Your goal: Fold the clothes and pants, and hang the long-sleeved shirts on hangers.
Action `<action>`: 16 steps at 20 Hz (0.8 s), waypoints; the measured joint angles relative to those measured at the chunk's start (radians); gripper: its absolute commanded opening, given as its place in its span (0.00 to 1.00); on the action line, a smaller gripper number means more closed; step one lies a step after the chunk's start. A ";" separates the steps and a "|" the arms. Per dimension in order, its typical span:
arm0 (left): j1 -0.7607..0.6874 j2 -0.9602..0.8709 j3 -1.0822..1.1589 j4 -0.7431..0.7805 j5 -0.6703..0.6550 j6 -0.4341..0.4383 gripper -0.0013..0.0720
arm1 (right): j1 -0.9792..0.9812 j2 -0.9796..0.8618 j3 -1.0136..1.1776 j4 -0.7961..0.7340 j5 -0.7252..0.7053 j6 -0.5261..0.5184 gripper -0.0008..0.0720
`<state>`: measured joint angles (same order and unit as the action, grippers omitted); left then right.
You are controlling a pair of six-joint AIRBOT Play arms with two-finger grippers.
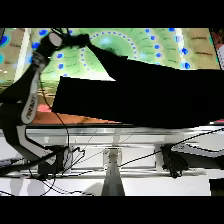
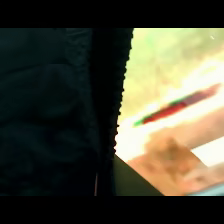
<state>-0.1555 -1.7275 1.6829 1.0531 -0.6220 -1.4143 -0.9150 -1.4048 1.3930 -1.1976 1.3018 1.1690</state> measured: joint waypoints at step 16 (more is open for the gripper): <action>0.224 0.211 -0.089 0.242 -0.210 -0.023 0.03 | 0.242 -0.058 0.000 0.058 -0.377 0.022 0.04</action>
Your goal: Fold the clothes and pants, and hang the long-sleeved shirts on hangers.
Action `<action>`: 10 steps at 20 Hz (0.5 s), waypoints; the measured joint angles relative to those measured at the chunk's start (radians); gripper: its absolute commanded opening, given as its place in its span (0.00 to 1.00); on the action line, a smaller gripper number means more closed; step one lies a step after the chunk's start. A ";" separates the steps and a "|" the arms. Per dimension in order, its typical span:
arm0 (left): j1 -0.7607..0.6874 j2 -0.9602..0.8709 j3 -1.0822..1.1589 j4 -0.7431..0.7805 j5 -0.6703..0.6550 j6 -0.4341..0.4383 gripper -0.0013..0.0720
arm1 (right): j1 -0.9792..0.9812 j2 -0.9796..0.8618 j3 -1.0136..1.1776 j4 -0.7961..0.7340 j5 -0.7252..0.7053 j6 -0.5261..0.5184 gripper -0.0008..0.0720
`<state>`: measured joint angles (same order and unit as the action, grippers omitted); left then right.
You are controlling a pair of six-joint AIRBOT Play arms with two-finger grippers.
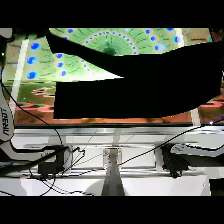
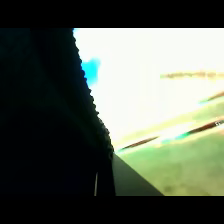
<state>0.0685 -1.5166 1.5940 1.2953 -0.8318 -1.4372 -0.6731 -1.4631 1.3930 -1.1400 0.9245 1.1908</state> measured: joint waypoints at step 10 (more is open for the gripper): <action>-0.008 0.002 -0.472 0.058 0.167 -0.075 0.03 | 0.024 -0.129 0.000 -0.018 -0.195 0.034 0.04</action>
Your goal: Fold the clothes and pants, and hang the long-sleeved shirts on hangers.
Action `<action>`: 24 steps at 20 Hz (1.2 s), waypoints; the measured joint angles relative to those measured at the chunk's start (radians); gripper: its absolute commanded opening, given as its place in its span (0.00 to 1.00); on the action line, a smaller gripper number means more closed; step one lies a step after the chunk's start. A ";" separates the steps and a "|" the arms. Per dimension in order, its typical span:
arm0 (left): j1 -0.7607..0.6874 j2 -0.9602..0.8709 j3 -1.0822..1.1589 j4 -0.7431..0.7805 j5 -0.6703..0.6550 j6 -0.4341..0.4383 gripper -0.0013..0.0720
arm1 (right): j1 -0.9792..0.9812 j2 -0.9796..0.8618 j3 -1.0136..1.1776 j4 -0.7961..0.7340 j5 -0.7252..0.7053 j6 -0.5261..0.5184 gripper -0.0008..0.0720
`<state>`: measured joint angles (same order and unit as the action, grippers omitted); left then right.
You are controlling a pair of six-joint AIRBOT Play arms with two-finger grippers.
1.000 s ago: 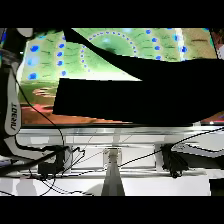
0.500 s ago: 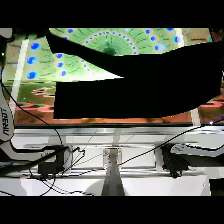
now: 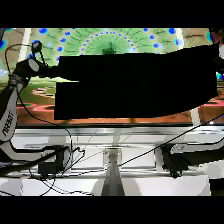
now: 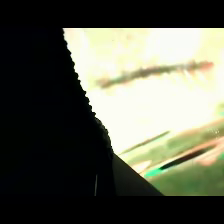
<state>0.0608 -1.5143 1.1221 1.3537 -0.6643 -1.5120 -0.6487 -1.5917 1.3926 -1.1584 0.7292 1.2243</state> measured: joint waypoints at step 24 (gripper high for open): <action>0.034 0.285 -0.072 0.128 -0.162 0.000 0.48 | -0.247 0.046 -0.003 -0.259 0.370 0.186 0.62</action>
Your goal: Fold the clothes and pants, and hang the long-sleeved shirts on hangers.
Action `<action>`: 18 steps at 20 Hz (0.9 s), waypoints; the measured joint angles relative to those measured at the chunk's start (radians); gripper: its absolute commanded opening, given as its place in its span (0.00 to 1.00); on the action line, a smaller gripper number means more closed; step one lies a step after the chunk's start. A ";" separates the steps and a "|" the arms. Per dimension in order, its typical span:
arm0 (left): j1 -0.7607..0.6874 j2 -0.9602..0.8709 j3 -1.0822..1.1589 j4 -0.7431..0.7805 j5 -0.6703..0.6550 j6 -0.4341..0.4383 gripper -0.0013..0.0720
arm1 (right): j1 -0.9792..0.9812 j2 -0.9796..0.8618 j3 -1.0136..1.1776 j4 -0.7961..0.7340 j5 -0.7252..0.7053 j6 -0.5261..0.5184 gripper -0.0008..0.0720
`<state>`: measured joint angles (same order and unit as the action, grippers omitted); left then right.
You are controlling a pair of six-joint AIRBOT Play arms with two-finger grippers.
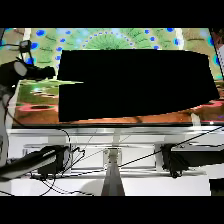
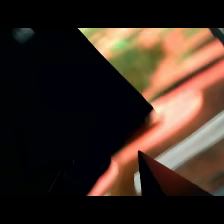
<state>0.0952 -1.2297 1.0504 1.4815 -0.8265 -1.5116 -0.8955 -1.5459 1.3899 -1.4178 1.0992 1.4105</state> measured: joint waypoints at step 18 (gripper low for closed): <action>0.054 0.157 -0.043 0.079 -0.386 -0.039 0.81 | -0.260 0.012 -0.372 0.481 -0.201 -0.169 0.79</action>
<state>0.1490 -1.0725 1.0077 1.5600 -1.2121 -1.5505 -1.1553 -1.5341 1.0183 -0.9371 0.8986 1.2415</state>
